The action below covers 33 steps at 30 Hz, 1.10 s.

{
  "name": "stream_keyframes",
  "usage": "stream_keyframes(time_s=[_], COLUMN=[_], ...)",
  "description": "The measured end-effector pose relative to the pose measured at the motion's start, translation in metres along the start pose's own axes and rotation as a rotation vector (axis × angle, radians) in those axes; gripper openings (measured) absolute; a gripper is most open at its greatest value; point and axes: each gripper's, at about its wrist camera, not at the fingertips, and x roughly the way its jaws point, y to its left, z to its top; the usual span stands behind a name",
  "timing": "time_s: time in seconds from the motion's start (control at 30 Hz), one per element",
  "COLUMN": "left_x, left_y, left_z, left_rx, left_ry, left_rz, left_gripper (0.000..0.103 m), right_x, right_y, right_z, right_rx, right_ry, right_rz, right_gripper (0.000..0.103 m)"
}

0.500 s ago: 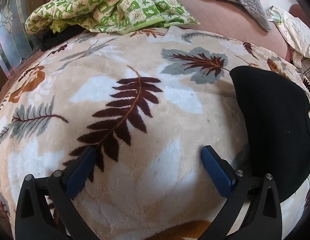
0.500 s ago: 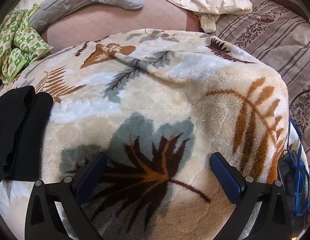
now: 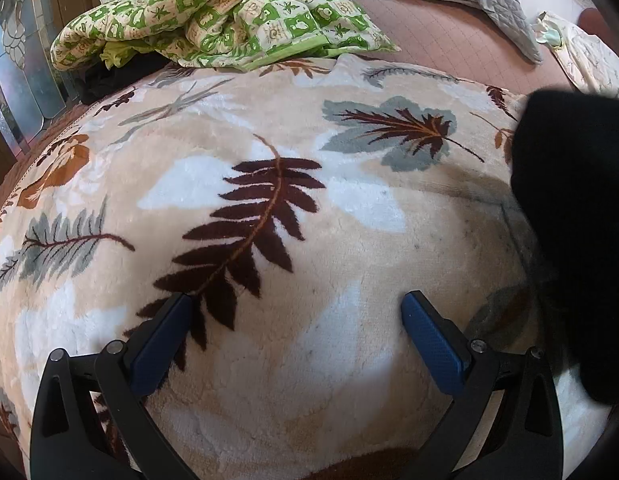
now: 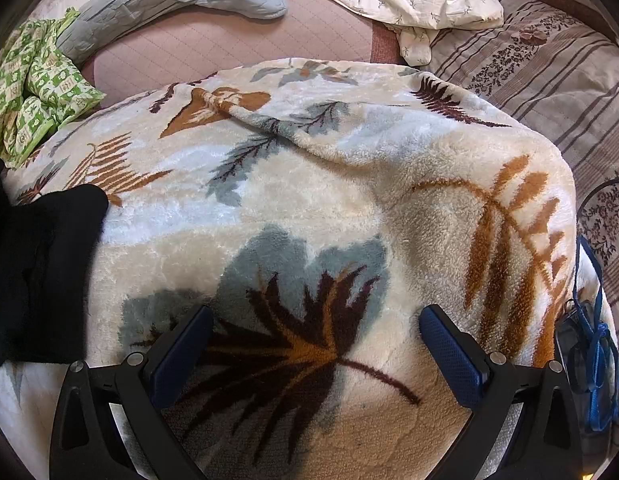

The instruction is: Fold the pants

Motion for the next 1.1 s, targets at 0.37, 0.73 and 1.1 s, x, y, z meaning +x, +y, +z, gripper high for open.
stream_keyframes(time_s=[0.37,0.73,1.1], left_x=[0.0001,0.0007,0.0017], left_y=[-0.0012,-0.0033,-0.0047], left_z=[-0.0003,0.0001,0.0017], left_rx=[-0.002,0.005,0.004], left_ry=[-0.001,0.000,0.003], left_rz=[0.002,0.011,0.010], left_gripper=[0.103,0.103,0.103], right_x=[0.0002,0.0005,-0.0007], right_y=[0.0001,-0.0002,-0.0008], right_z=[0.0000,0.0011,0.0012], right_rx=[0.000,-0.002,-0.002], right_ry=[0.000,0.003,0.003], right_rz=[0.000,-0.002,-0.002], right_gripper=[0.102,0.102,0.102])
